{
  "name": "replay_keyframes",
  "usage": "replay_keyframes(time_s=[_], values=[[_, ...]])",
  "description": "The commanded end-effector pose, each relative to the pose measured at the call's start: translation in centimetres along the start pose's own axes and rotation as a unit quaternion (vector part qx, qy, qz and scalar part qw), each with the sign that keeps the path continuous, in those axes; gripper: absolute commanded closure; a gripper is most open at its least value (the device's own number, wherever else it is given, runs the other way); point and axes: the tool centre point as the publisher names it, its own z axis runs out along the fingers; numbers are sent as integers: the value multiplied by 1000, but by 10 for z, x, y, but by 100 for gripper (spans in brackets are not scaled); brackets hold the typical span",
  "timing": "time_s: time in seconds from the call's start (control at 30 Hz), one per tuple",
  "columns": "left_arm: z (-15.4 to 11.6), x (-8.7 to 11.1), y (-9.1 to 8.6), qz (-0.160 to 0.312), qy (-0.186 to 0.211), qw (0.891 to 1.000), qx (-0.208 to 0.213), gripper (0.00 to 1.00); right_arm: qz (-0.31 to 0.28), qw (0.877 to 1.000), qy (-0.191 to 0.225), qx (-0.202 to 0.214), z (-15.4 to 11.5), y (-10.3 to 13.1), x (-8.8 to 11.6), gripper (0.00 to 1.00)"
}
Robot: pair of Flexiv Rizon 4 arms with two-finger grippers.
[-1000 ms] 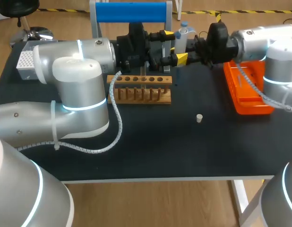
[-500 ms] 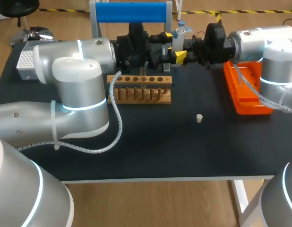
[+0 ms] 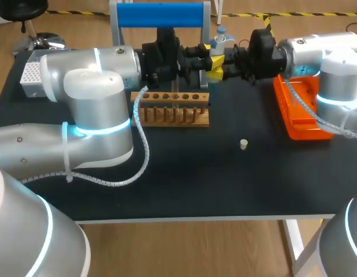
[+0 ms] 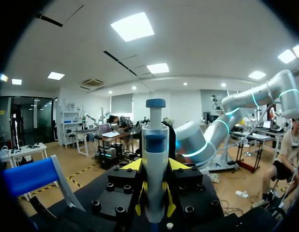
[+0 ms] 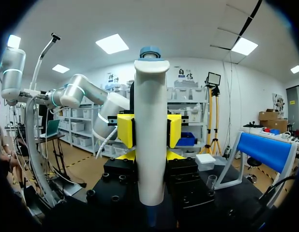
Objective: Invert the test tube, pick up the pipette, mount the tip to pipette, aspirate from beaker and dispense into the tube, eject the tip, return the pipette, and cap with the stopper.
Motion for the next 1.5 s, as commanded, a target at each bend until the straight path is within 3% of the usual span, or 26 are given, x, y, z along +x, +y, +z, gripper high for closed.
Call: replay_keyframes(time_s=[0.03,0.07,0.1,0.13,0.17,0.53,0.83,0.97,1.13,1.4,1.5], values=[[2,4,1,0,-1,1000,1,100,1,1000,5,1,1,0,-2,100],[2,4,1,0,-1,1000,1,100,1,1000,6,1,2,0,-2,84],[2,4,1,0,-1,1000,1,100,1,1000,7,2,2,0,-2,59],[2,4,1,0,-1,1000,1,100,2,1000,7,2,2,0,-2,26],[2,4,1,0,-1,1000,1,100,3,1000,8,2,1,1,-1,0],[2,4,1,0,-1,1000,1,100,5,1000,15,2,-39,5,11,0],[2,4,1,0,-1,1000,1,100,5,1000,-22,-8,-80,14,2,0],[2,4,1,0,-1,1000,1,100,15,998,-55,2,-92,10,-19,0],[2,4,1,0,-1,1000,1,100,44,995,-93,0,-99,0,-60,0],[2,4,1,0,-1,1000,1,100,64,990,-127,8,-86,-7,-126,0],[2,4,1,0,-1,1000,1,100,49,990,-130,31,-76,-5,-144,0]])
